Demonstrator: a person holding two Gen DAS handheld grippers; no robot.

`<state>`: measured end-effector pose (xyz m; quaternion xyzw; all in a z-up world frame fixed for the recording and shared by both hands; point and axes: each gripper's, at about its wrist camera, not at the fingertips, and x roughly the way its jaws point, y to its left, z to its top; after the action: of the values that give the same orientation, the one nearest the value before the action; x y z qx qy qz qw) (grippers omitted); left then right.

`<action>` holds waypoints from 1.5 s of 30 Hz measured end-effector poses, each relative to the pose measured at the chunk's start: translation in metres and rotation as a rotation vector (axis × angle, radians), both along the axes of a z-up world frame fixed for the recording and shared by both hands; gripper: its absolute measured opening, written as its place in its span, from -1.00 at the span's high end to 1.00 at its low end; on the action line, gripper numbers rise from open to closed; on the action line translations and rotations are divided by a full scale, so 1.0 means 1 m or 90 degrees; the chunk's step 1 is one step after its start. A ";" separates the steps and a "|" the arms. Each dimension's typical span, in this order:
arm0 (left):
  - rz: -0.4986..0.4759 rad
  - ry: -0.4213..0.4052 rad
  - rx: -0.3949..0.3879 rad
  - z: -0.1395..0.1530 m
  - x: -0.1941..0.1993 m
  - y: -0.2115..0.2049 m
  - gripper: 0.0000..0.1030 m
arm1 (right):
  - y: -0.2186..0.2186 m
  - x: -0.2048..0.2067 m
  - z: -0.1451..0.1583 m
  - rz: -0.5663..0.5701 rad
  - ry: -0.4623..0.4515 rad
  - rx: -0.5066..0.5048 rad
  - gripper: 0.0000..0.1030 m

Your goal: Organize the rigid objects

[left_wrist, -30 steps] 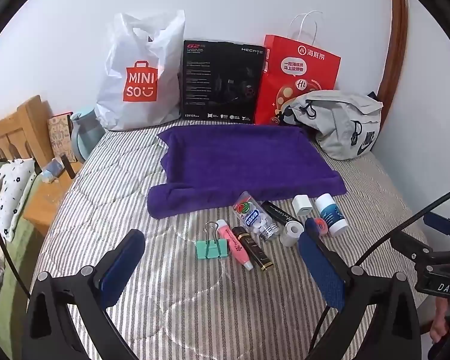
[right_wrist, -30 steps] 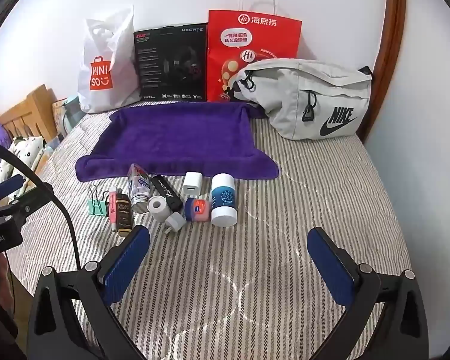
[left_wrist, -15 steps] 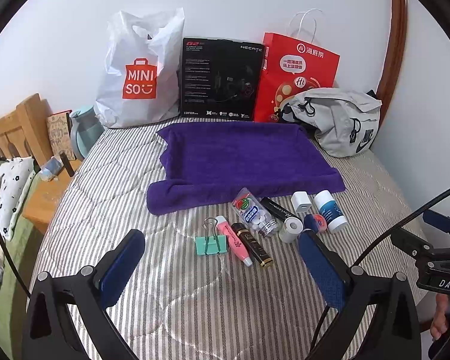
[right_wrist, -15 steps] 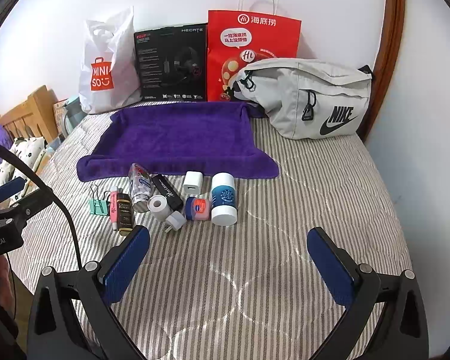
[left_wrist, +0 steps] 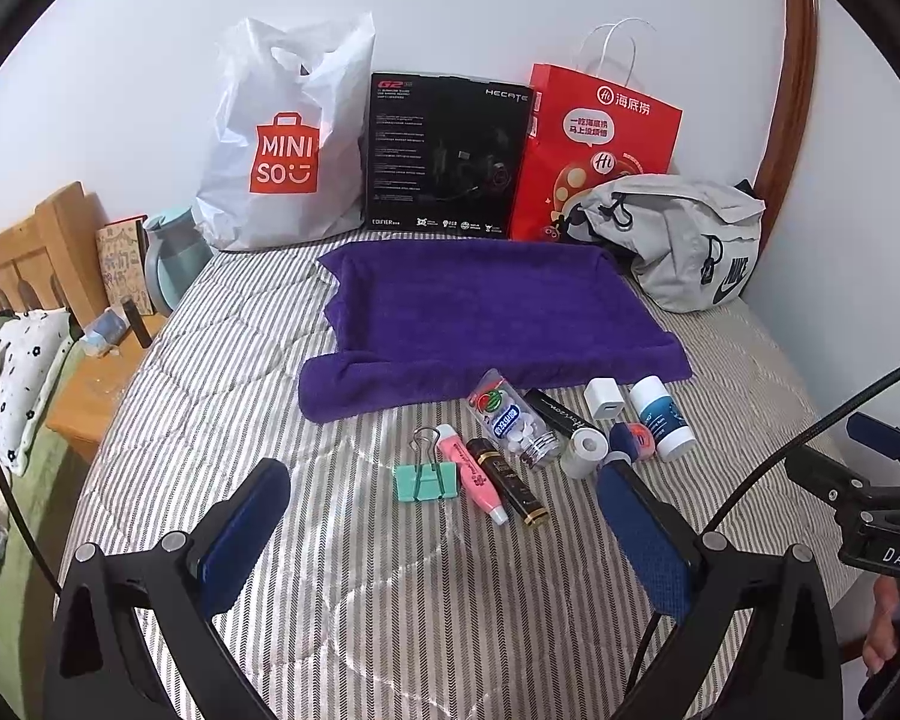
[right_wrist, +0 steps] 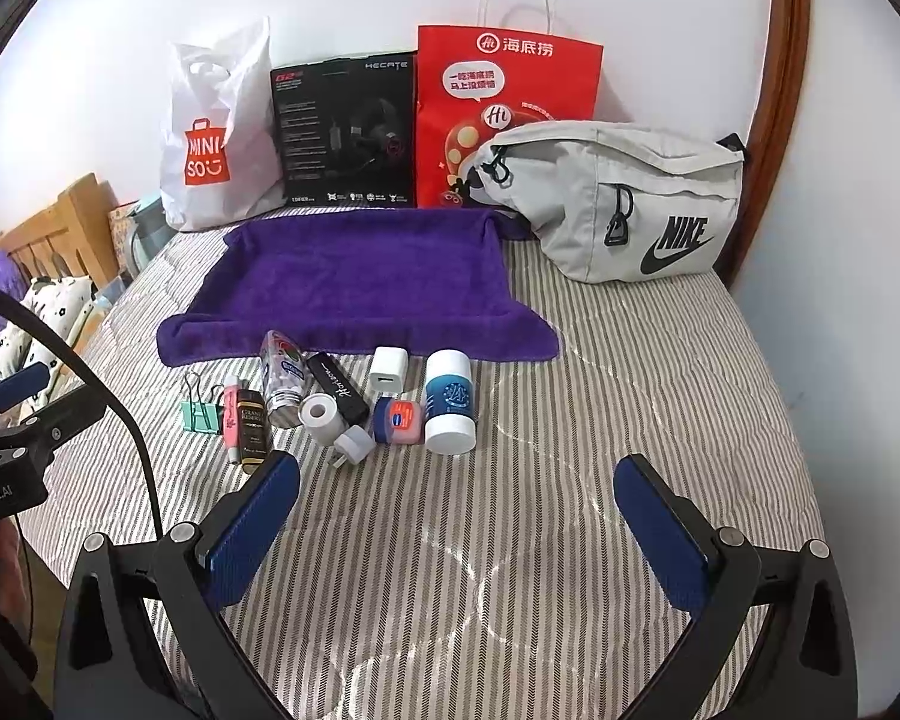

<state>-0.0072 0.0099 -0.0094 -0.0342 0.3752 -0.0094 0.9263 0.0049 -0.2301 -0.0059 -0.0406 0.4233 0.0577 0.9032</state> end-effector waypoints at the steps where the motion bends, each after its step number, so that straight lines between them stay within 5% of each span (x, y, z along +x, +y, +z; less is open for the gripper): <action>1: -0.001 0.000 0.000 0.000 0.000 0.000 -1.00 | 0.000 0.000 0.000 0.001 0.001 0.001 -1.00; 45: 0.004 0.020 -0.006 -0.001 0.007 0.009 -1.00 | 0.012 0.003 -0.004 0.024 0.008 -0.004 -1.00</action>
<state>-0.0002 0.0185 -0.0109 -0.0396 0.3896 -0.0078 0.9201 0.0080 -0.2181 -0.0095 -0.0508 0.4282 0.0738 0.8992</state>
